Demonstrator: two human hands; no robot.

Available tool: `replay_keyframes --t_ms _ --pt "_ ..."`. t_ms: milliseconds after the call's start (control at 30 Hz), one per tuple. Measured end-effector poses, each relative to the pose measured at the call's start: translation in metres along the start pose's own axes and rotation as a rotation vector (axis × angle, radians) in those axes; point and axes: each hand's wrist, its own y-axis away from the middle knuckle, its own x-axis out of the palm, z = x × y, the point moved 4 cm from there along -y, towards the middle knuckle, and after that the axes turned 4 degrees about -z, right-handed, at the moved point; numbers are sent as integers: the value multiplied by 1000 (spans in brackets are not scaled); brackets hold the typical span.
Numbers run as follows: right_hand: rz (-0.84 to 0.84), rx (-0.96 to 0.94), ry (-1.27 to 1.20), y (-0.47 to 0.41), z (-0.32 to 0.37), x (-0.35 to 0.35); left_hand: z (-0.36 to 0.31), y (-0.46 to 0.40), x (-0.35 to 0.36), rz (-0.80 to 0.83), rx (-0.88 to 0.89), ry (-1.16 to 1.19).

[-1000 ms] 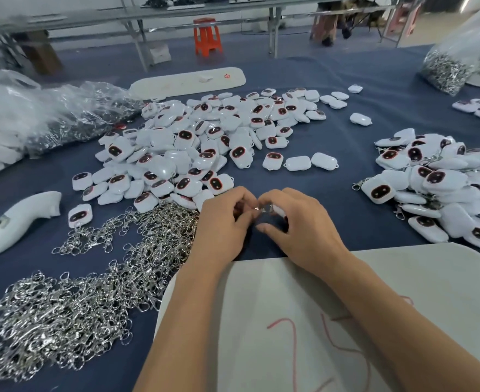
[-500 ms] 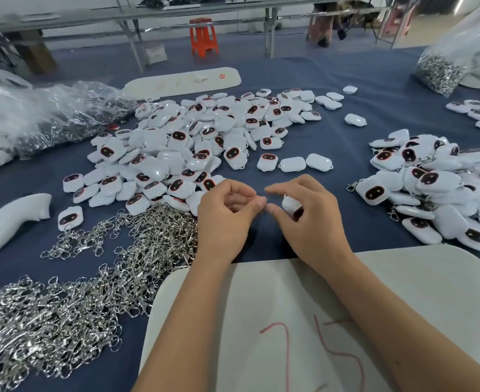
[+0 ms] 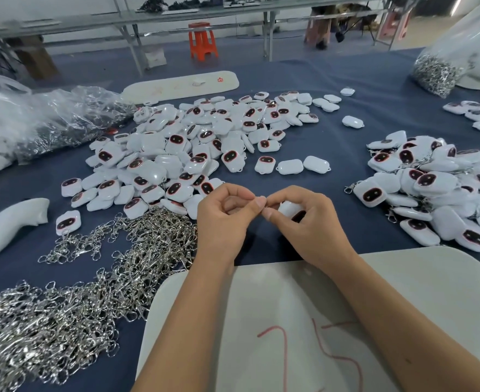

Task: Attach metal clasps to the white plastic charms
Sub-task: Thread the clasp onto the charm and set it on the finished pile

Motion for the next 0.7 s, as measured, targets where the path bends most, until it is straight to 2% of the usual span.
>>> replay_keyframes --t_ms 267,400,600,700 --pt "-61 88 -62 -1 -5 -3 -7 -1 -4 -45 203 -217" --pt "-70 78 -90 0 -2 -3 -9 -2 -6 -38 217 -226" --pt "-139 19 -77 3 4 -5 -14 5 2 98 263 -336" --pt "-163 -1 -44 3 5 -6 -15 9 8 115 312 -378"
